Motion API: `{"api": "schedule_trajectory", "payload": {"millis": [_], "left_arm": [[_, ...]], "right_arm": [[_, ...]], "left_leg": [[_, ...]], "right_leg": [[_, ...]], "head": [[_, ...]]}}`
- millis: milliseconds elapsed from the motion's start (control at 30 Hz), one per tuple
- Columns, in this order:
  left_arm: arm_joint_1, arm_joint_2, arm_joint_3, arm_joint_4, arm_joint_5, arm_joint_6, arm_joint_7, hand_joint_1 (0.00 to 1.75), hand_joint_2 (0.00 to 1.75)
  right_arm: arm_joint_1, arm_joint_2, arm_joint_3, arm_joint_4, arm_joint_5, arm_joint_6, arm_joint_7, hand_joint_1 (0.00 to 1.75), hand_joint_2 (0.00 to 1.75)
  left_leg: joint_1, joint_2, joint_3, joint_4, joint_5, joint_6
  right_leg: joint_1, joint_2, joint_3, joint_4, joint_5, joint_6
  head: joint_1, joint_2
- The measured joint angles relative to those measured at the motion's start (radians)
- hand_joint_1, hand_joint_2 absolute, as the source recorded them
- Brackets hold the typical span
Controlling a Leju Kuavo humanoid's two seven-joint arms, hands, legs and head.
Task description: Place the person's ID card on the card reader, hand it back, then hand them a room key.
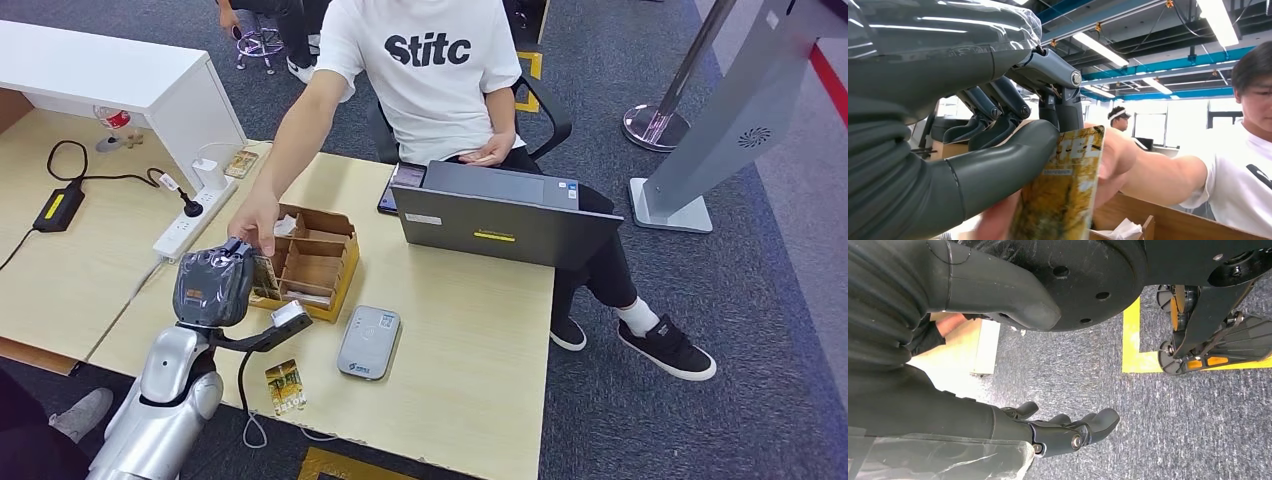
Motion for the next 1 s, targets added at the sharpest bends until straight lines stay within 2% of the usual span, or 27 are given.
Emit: {"api": "schedule_trajectory", "payload": {"millis": [267,333,400,467,667,800,900,1000], "left_arm": [[0.000,0.002,0.006,-0.004,0.000,0.000,0.000,1.71,1.75],[0.000,0.002,0.007,-0.004,0.002,-0.001,0.000,1.14,1.75],[0.000,0.002,0.008,-0.004,0.006,-0.003,0.000,0.31,1.75],[0.001,0.001,0.008,-0.005,0.010,-0.003,0.000,0.00,1.75],[0.013,-0.002,0.015,-0.022,0.042,0.023,-0.010,0.00,1.75],[0.046,-0.012,0.027,-0.069,0.106,0.090,-0.057,0.00,1.75],[0.101,-0.043,0.053,-0.157,0.192,0.146,-0.148,0.00,1.75],[0.176,-0.108,0.100,-0.287,0.320,0.159,-0.297,0.00,1.75]], "right_arm": [[0.000,0.000,-0.001,0.000,0.001,0.001,0.000,0.00,1.75],[0.000,0.000,-0.001,0.000,0.001,0.001,0.000,0.00,1.75],[0.000,0.000,-0.002,0.000,0.001,0.002,0.000,0.00,1.75],[0.000,0.000,-0.002,0.000,0.002,0.002,0.000,0.00,1.75],[0.000,0.000,-0.004,0.000,0.002,0.001,0.000,0.00,1.75],[0.000,0.000,-0.009,0.000,0.000,-0.004,0.000,0.00,1.75],[0.001,0.002,-0.015,0.000,-0.002,-0.013,-0.001,0.00,1.75],[0.001,0.006,-0.027,0.000,-0.009,-0.021,-0.005,0.00,1.75]], "left_leg": [[0.000,0.000,0.000,0.000,0.000,0.000],[0.000,0.000,0.000,0.000,0.000,0.000],[0.000,0.000,0.000,0.000,0.000,0.000],[0.000,0.000,0.000,0.000,0.000,0.000],[0.000,0.000,0.000,0.000,0.000,0.000],[0.000,0.000,0.000,0.000,0.000,0.000],[0.000,0.000,0.000,0.000,0.000,0.000],[0.000,0.000,-0.001,0.000,-0.001,0.000]], "right_leg": [[0.000,0.000,0.000,0.000,0.000,0.000],[0.000,0.000,0.000,0.000,0.000,0.000],[0.000,0.000,0.000,0.000,0.000,0.000],[0.000,0.000,0.000,0.000,0.000,0.000],[0.000,0.000,0.000,0.000,0.000,0.000],[0.000,0.000,0.000,0.000,0.000,0.000],[0.000,0.001,0.000,0.000,0.000,0.000],[0.000,0.001,-0.001,-0.001,0.000,0.000]], "head": [[0.000,0.000],[0.000,0.000],[0.000,0.000],[0.000,0.000],[0.000,0.000],[0.000,0.000],[0.000,0.000],[0.000,0.000]]}}
